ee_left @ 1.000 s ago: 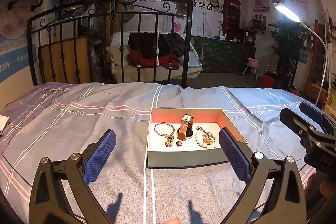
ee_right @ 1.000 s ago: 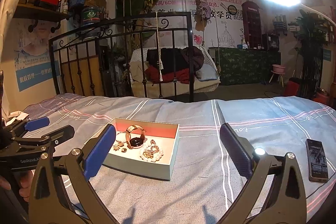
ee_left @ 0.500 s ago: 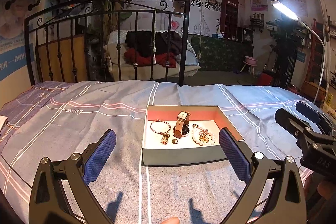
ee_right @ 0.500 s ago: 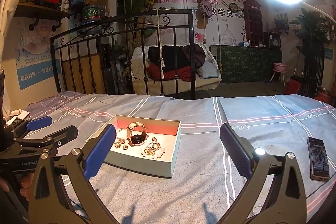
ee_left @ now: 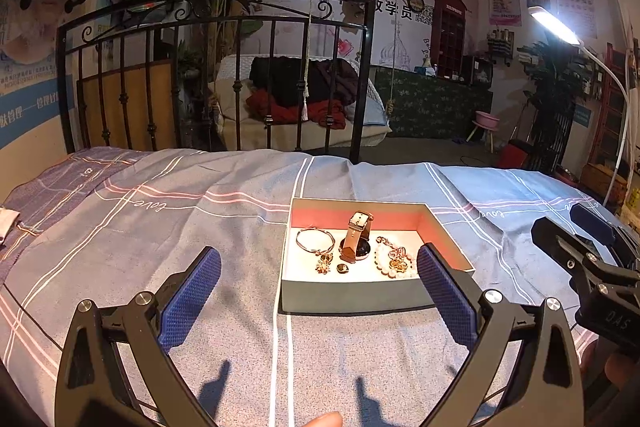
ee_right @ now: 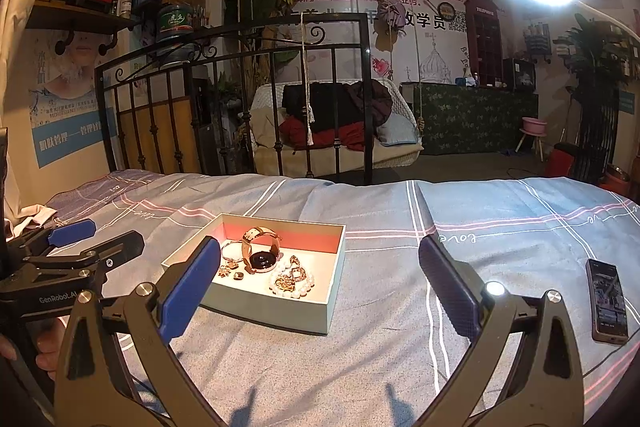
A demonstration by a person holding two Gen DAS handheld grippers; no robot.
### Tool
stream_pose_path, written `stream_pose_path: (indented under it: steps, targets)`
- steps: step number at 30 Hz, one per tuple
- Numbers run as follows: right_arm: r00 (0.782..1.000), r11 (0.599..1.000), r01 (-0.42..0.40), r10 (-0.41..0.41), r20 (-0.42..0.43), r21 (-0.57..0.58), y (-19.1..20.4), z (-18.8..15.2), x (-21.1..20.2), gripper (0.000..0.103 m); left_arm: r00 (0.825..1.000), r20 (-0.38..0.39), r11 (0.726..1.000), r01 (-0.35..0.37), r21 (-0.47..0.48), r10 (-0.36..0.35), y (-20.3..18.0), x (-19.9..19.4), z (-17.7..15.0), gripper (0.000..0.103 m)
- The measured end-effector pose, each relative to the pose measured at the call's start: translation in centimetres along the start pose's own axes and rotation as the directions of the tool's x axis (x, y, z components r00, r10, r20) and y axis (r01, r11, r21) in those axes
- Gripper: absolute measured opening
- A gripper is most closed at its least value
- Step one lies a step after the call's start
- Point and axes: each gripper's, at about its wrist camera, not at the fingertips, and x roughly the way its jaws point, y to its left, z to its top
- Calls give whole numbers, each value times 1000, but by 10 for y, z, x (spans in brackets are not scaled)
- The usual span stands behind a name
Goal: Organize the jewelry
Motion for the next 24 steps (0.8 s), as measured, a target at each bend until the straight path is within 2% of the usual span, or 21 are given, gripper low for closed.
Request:
stream_pose_path:
  steps: [24]
  targets:
    - [1000, 1000, 0, 0, -16, 3, -1, -4, 4, 98, 1000, 22, 999, -16, 50, 15, -9, -3, -3, 96]
